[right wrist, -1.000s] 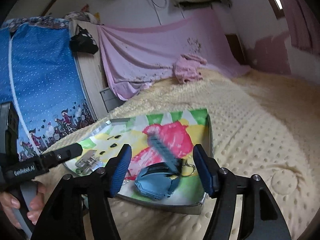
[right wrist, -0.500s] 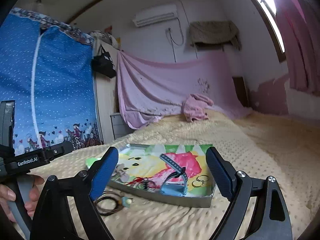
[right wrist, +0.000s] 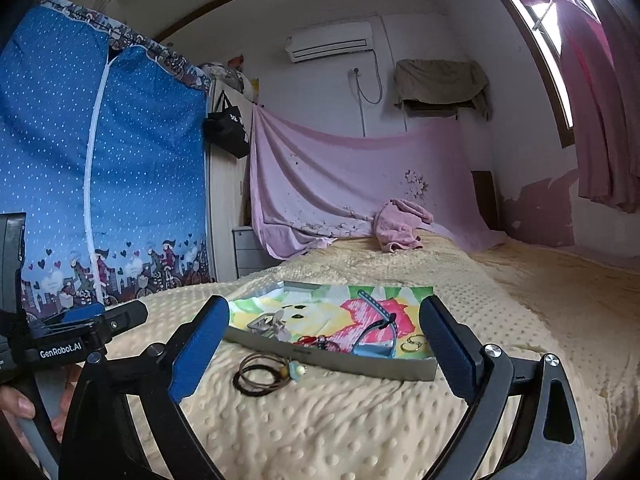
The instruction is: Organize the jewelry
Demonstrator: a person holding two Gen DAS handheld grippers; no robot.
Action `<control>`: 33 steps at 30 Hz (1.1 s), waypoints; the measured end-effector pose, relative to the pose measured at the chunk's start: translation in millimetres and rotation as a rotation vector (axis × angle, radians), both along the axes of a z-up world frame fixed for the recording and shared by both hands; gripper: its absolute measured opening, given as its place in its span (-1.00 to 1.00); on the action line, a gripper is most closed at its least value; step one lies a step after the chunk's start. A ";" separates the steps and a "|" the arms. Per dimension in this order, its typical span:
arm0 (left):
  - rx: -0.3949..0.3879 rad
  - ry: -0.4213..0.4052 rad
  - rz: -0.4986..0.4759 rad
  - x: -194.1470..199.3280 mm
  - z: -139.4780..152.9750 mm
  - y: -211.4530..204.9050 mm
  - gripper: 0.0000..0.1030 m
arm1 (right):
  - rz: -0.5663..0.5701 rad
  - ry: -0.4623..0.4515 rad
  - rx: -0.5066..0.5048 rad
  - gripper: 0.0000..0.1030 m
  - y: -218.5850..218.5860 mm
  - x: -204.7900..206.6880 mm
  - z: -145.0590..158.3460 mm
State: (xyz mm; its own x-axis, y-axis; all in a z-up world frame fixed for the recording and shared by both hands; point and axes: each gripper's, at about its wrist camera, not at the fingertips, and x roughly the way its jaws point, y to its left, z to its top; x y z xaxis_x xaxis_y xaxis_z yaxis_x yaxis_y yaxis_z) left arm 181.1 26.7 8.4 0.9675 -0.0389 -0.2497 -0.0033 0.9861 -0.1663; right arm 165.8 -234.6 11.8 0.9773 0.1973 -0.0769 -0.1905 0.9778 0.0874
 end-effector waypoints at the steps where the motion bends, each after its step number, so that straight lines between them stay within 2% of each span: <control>1: 0.002 0.003 -0.003 -1.3 -1.0 -0.2 1.00 | -0.002 0.004 -0.005 0.82 1.5 0.3 -0.2; 14: 0.003 0.050 -0.005 16.5 -4.7 1.9 1.00 | -0.015 0.077 -0.013 0.82 -0.9 28.7 -9.1; 17: 0.015 0.087 -0.019 28.6 -8.0 -0.9 1.00 | -0.001 0.104 -0.019 0.82 1.4 42.4 -9.0; 25: 0.028 0.235 -0.092 60.3 -27.9 -7.4 0.98 | 0.072 0.299 -0.014 0.81 3.4 101.2 -29.9; 27: 0.026 0.263 -0.120 66.8 -32.0 -10.0 0.79 | 0.103 0.343 -0.006 0.79 4.9 114.3 -38.6; 28: 0.025 0.280 -0.137 70.8 -34.4 -11.4 0.74 | 0.118 0.362 -0.005 0.70 6.0 119.5 -42.8; 29: 0.023 0.299 -0.154 74.8 -36.9 -12.9 0.69 | 0.128 0.374 -0.006 0.51 8.2 122.4 -46.4; 31: 0.020 0.323 -0.183 80.0 -40.7 -15.9 0.59 | 0.152 0.411 -0.007 0.32 12.4 132.4 -54.7; 33: 0.020 0.346 -0.231 84.2 -44.8 -19.4 0.34 | 0.183 0.445 -0.003 0.32 16.9 141.4 -61.8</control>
State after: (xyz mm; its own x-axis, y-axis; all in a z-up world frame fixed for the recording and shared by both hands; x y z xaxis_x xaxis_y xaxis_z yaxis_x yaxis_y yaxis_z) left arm 265.3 7.3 -36.5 0.7929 -0.2374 -0.5612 0.1663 0.9703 -0.1755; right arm 307.2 -217.7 -50.0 0.7985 0.3621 -0.4809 -0.3042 0.9321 0.1966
